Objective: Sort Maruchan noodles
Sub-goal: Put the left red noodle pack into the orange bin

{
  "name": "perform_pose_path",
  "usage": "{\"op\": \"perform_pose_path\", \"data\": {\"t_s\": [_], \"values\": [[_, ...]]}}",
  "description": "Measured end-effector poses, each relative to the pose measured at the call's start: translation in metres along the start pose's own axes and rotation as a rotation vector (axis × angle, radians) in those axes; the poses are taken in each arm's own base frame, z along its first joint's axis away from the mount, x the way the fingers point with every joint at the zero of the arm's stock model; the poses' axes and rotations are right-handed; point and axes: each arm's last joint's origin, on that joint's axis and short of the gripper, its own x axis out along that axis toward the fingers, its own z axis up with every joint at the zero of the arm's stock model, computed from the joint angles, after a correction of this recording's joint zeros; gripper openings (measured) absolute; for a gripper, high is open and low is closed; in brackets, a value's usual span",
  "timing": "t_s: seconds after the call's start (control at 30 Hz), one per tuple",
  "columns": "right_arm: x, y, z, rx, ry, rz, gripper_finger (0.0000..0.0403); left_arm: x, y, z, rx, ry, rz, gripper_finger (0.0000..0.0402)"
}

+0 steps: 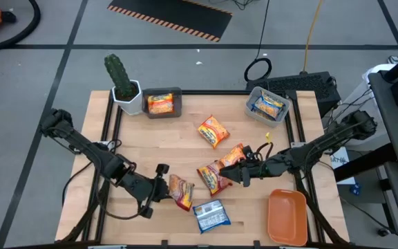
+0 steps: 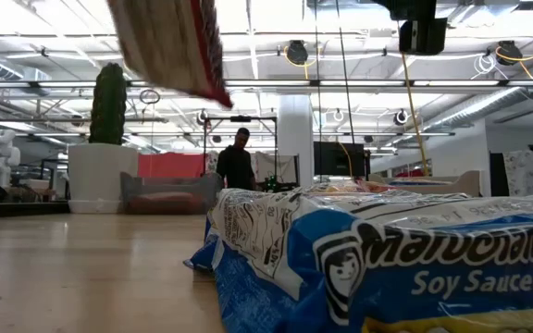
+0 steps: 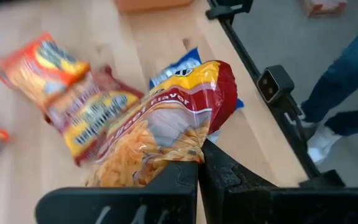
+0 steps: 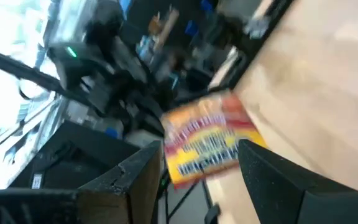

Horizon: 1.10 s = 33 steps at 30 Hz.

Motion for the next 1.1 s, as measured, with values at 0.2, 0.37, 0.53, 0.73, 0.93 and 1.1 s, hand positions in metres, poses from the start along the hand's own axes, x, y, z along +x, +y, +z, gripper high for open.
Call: {"op": "perform_pose_path", "data": {"t_s": [0.2,0.37,0.53,0.73,0.93,1.1], "values": [[0.011,-0.005,-0.010,0.028,0.075,0.040,0.0208,-0.018,0.007,0.026,0.126,-0.045,0.014,0.0003],[0.019,-0.006,-0.005,0.097,0.048,0.090,0.0208,-0.032,0.012,0.047,0.191,-0.113,0.032,0.0003],[0.025,-0.014,0.008,0.186,0.096,0.098,0.0208,-0.040,0.017,0.059,0.314,-0.158,0.055,0.0003],[0.030,-0.021,0.028,0.232,0.239,0.155,0.0208,-0.042,0.023,0.064,0.330,-0.176,0.075,0.0003],[0.031,-0.028,0.045,0.240,0.320,0.187,0.0208,-0.043,0.023,0.069,0.364,-0.225,0.086,0.0003],[0.032,-0.030,0.059,0.187,0.310,0.240,0.0208,-0.042,0.031,0.069,0.321,-0.220,0.108,0.0003]]}}
